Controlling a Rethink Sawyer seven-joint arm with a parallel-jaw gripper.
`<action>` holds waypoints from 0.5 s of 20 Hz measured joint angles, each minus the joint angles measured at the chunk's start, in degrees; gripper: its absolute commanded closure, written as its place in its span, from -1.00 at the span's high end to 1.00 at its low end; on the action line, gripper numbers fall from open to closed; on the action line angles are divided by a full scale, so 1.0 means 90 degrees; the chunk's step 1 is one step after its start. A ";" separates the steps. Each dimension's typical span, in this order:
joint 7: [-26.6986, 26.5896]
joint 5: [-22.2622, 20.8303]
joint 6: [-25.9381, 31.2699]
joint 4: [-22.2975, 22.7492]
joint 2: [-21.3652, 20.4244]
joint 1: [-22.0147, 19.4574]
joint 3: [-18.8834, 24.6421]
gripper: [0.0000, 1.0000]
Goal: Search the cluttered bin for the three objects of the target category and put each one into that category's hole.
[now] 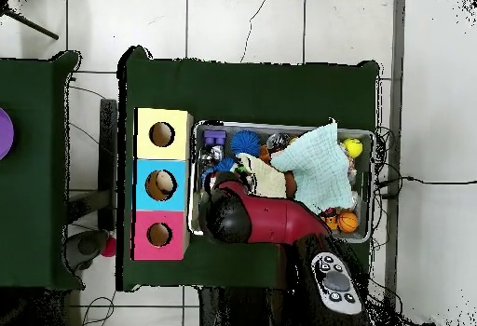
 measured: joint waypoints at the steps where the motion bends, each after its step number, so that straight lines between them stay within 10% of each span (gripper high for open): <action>1: 0.0000 0.0005 -0.0092 0.0001 0.0064 0.0003 -0.0013 1.00; 10: 0.0000 0.0052 -0.0282 0.0015 0.0503 -0.0058 -0.0032 1.00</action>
